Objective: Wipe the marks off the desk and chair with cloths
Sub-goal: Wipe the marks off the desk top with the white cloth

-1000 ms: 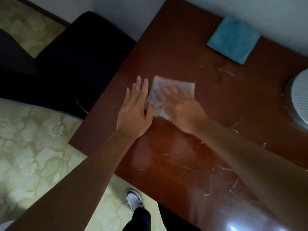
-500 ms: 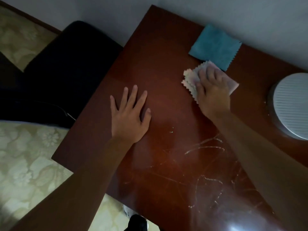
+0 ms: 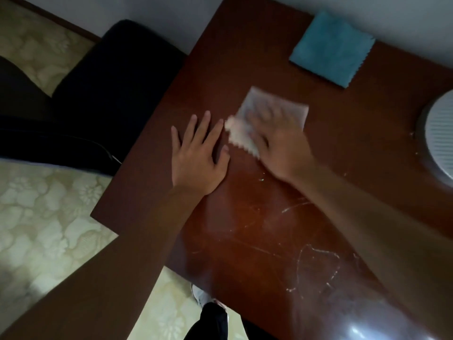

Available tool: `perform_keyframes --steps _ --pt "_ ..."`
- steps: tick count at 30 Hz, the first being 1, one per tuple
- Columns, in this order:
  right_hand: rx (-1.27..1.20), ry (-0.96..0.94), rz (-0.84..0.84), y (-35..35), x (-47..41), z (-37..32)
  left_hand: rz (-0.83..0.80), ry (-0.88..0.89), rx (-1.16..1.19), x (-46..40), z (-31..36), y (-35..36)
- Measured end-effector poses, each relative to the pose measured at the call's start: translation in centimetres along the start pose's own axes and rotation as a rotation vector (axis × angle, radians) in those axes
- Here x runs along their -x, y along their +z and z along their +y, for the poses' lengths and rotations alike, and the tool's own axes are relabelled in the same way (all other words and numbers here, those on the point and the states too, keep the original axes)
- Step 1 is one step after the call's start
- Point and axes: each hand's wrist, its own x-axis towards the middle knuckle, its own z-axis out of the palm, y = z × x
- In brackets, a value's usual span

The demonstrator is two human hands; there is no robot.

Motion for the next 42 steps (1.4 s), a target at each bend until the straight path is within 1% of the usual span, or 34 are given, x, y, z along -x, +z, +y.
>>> perform_keyframes --steps 1,3,6,8,10,12,15,17,19,21,23,25,27,29,30,31,33,35,36,37,39,40,42 --pt "-0.015 -0.053 0.018 0.3 2.7 -0.6 -0.003 -0.006 0.004 0.0 0.0 -0.1" --pt "-0.057 -0.051 0.021 -0.3 4.6 0.4 -0.003 -0.013 0.01 0.0 0.2 -0.4" --pt "-0.038 0.134 0.087 -1.4 -1.3 3.1 0.017 -0.022 0.049 0.1 0.2 -0.6" --pt "-0.014 0.161 0.098 -1.9 -4.9 4.1 0.048 -0.029 0.064 0.1 0.1 -0.4" --pt "-0.035 0.19 0.126 -1.5 -4.6 3.4 0.053 -0.026 0.07 0.1 -0.1 -0.3" --pt "-0.033 0.15 0.145 -0.2 -0.4 1.4 0.047 -0.031 0.073 0.2 -0.1 -0.3" --pt "-0.031 -0.015 0.068 0.9 7.0 -1.9 -0.006 -0.044 0.073 0.4 0.1 -0.6" --pt "-0.028 -0.047 -0.002 0.0 6.8 -0.6 -0.043 -0.051 0.088 0.6 -0.2 -0.8" --pt "-0.03 0.078 0.014 -1.5 3.1 2.6 -0.071 -0.018 0.131 0.8 -0.6 -1.2" --pt "0.006 0.155 0.041 -2.4 -0.2 4.9 -0.086 0.021 0.163 1.2 -1.4 -1.6" --pt "0.052 0.137 0.086 -1.2 0.8 3.1 -0.1 0.037 0.173 1.9 -2.1 -1.9" --pt "0.047 0.004 0.093 1.2 6.2 -1.2 -0.105 0.017 0.174 3.2 -2.0 -2.3" --pt "0.05 -0.14 0.025 2.7 12.5 -5.0 -0.103 0.009 0.18 4.6 -1.8 -2.7" --pt "0.069 -0.218 -0.051 2.1 13.8 -4.9 -0.087 0.03 0.184 5.6 -1.9 -2.9" --pt "0.071 -0.219 -0.052 1.6 12.4 -3.9 -0.077 0.045 0.181 6.0 -2.2 -3.0" --pt "0.062 -0.158 -0.051 1.0 10.3 -2.9 -0.071 0.06 0.175 6.2 -2.5 -3.1" --pt "0.056 0.014 0.0 0.0 5.4 -1.0 -0.058 0.075 0.181 7.0 -3.2 -3.1" --pt "0.065 0.135 0.063 0.8 4.0 -2.1 -0.052 0.082 0.208 8.1 -4.0 -3.0" --pt "0.064 0.136 0.087 2.0 5.2 -4.2 -0.052 0.084 0.221 8.7 -4.5 -3.0" --pt "0.053 0.087 0.072 3.5 7.4 -6.9 -0.048 0.077 0.228 9.2 -4.8 -3.1" --pt "0.052 -0.073 0.012 5.8 12.8 -12.1 -0.045 0.057 0.217 9.8 -5.3 -3.2" --pt "0.05 -0.137 -0.002 6.3 14.7 -13.6 -0.042 0.052 0.209 10.0 -5.4 -3.3" --pt "0.036 -0.206 -0.054 6.1 15.0 -13.5 -0.038 0.061 0.22 10.6 -5.7 -3.6"
